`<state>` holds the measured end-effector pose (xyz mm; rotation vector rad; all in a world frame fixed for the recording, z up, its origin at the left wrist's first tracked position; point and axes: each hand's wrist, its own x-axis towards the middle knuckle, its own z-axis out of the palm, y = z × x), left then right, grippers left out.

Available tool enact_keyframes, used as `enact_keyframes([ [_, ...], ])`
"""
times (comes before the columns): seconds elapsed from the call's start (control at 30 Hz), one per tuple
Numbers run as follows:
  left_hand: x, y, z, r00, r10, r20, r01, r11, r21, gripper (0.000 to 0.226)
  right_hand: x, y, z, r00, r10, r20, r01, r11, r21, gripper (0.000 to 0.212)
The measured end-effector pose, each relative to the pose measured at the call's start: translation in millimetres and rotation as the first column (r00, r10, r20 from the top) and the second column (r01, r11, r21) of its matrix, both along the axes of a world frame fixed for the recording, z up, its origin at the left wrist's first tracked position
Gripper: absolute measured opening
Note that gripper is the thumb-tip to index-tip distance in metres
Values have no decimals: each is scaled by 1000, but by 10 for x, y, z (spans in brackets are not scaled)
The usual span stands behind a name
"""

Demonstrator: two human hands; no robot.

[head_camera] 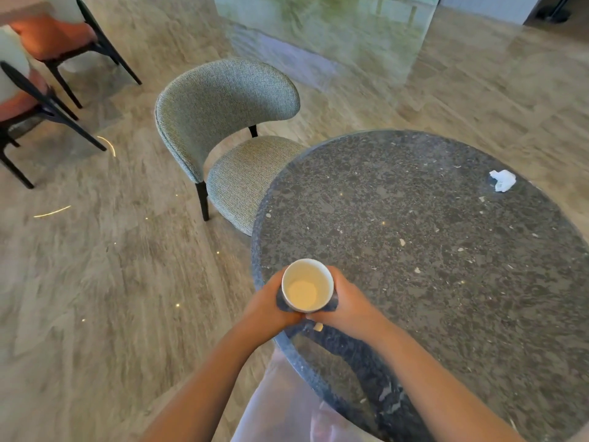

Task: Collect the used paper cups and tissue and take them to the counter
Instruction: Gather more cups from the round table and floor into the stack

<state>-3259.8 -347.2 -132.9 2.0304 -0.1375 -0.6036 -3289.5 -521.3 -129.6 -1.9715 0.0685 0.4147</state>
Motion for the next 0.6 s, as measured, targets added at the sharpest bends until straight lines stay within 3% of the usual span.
enact_keyframes([
  [0.23, 60, 670, 209, 985, 169, -42, -173, 977, -121, 68, 357, 566, 249, 980, 198, 18, -196, 978, -65, 67],
  [0.6, 712, 2245, 403, 942, 333, -52, -337, 934, -118, 67, 1301, 2218, 475, 935, 352, 42, -351, 936, -43, 74],
])
